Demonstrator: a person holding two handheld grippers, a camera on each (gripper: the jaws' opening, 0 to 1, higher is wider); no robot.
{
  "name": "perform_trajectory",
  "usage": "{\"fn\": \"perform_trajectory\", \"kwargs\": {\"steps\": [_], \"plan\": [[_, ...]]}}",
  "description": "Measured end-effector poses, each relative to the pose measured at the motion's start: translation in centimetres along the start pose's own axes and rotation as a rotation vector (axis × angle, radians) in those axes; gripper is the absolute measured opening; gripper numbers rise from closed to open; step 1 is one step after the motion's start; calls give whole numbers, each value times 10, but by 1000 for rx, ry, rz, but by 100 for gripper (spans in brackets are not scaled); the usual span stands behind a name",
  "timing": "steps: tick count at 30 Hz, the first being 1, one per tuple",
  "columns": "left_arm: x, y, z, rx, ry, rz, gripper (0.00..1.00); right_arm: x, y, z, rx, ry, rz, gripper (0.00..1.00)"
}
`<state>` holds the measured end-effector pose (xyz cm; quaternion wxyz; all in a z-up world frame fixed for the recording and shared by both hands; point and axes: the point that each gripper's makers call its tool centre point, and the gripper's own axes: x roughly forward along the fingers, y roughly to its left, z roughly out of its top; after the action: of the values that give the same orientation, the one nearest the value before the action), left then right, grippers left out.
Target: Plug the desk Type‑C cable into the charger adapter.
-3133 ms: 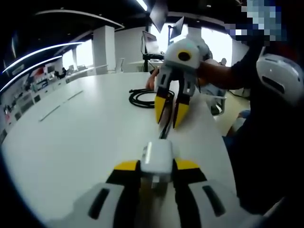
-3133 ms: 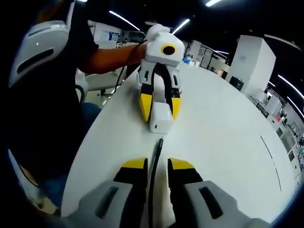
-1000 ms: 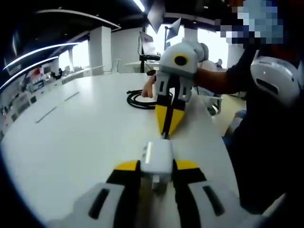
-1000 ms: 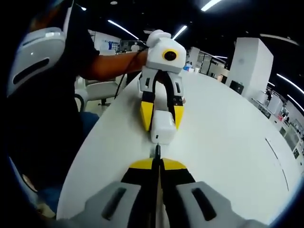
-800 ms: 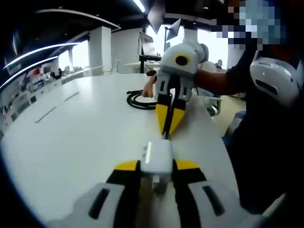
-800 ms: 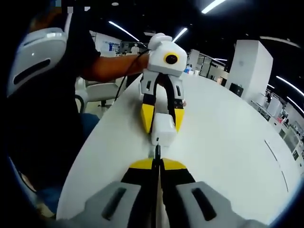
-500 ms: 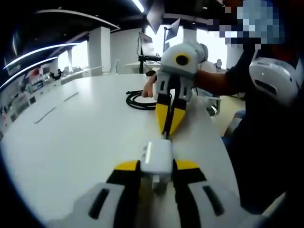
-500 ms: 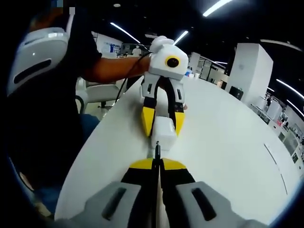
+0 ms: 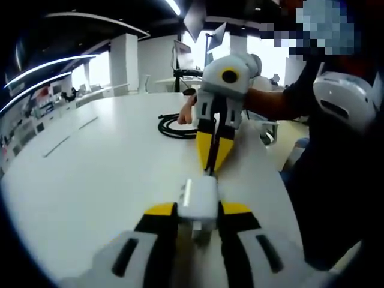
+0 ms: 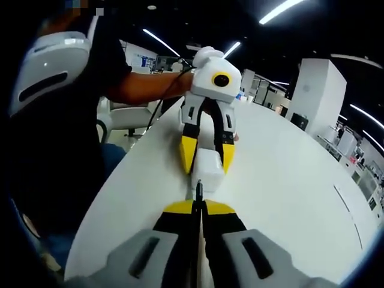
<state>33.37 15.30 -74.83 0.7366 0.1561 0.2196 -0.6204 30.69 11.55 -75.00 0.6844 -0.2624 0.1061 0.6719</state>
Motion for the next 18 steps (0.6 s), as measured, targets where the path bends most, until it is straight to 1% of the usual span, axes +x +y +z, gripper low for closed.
{"fn": "perform_trajectory", "kwargs": {"steps": [18], "plan": [[1,-2,1,12,14,-11,26,2,0,1,-5,-2,1,2]]}}
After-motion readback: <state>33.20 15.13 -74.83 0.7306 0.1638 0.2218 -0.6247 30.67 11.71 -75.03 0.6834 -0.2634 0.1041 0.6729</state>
